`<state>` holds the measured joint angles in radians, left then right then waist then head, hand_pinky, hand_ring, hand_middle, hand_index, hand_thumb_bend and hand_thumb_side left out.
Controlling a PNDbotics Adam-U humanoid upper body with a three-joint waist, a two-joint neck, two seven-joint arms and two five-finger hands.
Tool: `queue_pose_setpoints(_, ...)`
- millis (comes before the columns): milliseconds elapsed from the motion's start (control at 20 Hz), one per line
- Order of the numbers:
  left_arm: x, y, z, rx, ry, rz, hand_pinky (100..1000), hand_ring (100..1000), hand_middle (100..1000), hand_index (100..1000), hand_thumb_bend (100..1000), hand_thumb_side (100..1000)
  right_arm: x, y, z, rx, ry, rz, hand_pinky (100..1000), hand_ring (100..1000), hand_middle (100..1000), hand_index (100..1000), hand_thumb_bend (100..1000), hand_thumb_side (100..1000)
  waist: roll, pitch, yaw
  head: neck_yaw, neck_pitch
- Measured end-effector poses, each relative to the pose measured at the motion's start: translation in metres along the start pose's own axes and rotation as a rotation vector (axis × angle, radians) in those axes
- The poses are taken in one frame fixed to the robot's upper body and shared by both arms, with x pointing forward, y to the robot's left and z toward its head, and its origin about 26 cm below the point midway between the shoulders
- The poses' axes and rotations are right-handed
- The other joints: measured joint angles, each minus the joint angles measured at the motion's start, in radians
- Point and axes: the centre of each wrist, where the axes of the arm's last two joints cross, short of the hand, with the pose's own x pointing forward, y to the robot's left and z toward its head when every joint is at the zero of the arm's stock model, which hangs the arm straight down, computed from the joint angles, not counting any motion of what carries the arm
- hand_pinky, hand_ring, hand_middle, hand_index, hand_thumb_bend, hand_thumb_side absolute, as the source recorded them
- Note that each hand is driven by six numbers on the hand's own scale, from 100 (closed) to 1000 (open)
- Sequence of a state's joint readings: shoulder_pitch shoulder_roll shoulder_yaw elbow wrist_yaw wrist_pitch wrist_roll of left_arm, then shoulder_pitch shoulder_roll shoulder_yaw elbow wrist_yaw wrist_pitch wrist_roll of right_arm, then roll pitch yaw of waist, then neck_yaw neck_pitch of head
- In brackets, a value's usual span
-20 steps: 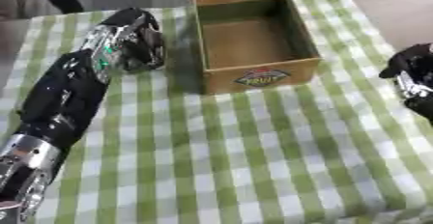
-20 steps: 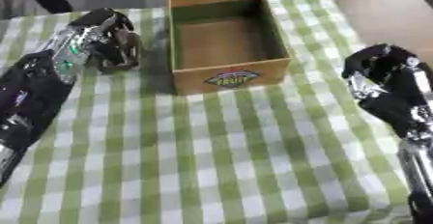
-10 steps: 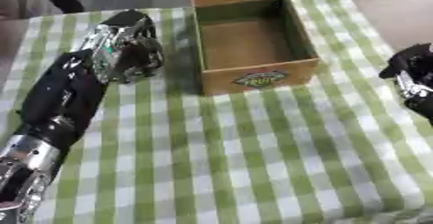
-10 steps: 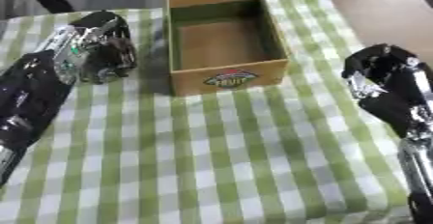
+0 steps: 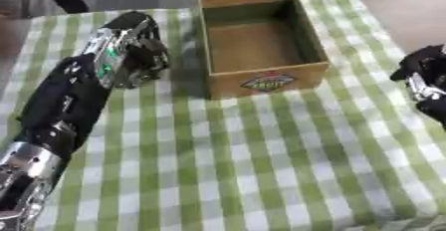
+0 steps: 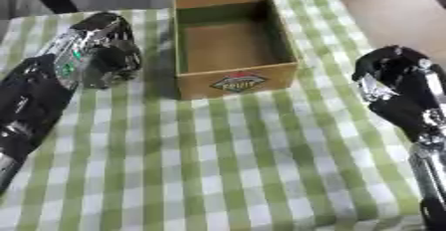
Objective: Pick up objects on the table and place them in the box.
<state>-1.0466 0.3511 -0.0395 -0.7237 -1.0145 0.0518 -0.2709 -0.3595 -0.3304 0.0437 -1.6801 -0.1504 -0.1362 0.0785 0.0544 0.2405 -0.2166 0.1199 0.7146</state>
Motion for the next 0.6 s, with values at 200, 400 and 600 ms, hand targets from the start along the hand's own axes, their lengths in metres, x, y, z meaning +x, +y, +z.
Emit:
queue_pose_setpoints(200, 0.004, 0.004, 0.001, 0.017, -0.015, 0.014, 229, 100, 100, 315, 159, 178, -0.001, 0.0, 0.0, -0.001, 0.002, 0.0, 572, 520, 514, 581, 152, 177, -0.001, -0.006, 0.002, -0.001, 0.0)
queue_pose_setpoints(400, 0.009, 0.01, 0.002, 0.042, -0.04, 0.015, 225, 100, 100, 292, 124, 191, -0.002, 0.0, 0.002, -0.002, 0.006, -0.001, 572, 520, 514, 581, 151, 176, -0.006, -0.009, 0.004, -0.003, 0.002)
queue_pose_setpoints(600, 0.014, 0.015, 0.003, 0.061, -0.063, 0.017, 222, 100, 100, 280, 100, 191, -0.002, 0.0, 0.002, -0.004, 0.008, -0.001, 572, 520, 514, 581, 150, 175, -0.008, -0.011, 0.004, -0.004, 0.003)
